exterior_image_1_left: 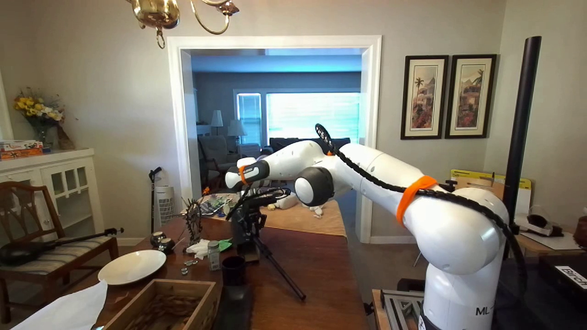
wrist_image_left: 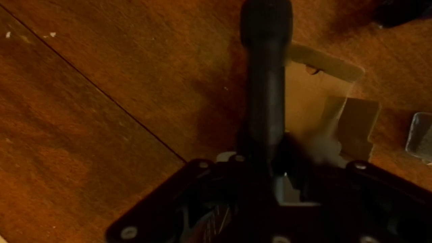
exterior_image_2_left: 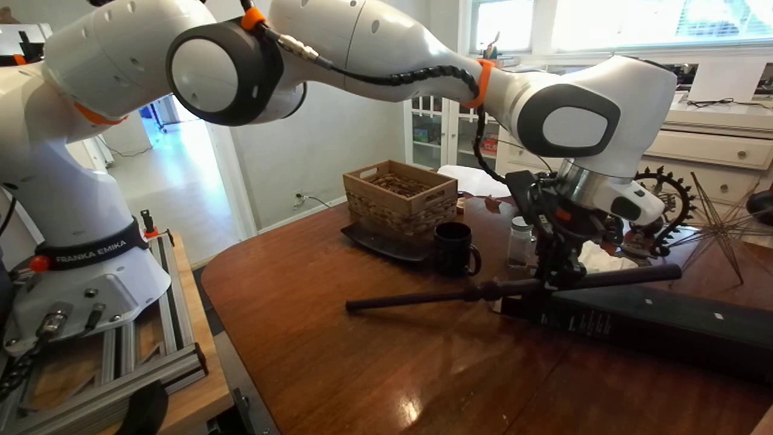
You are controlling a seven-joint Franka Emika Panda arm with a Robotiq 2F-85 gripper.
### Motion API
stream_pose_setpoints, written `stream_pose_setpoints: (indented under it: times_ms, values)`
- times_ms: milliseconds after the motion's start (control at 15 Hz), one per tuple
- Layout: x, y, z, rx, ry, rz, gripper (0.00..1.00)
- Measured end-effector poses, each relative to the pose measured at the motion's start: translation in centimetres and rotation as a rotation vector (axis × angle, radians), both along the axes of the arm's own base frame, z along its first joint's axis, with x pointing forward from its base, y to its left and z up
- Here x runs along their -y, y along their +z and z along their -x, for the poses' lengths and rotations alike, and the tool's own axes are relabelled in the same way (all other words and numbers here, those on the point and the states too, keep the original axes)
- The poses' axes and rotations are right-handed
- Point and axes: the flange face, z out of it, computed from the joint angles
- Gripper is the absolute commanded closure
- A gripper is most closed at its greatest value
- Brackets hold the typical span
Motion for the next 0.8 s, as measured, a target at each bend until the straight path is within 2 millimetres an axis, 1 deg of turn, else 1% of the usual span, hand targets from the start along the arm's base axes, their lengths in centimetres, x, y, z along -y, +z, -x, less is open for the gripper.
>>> stream_pose_setpoints:
  times_ms: [67, 200, 267, 400, 800]
  values:
    - [0.02, -0.02, -0.01, 0.001, -0.001, 0.001, 0.37]
    - [0.07, 0.07, -0.04, 0.003, -0.003, 0.003, 0.22]
    - [0.1, 0.18, -0.06, 0.004, -0.004, 0.005, 0.12]
    - [0.14, 0.46, -0.17, 0.009, -0.006, 0.008, 0.0]
    - [0.09, 0.91, -0.5, 0.021, -0.035, 0.017, 0.0]
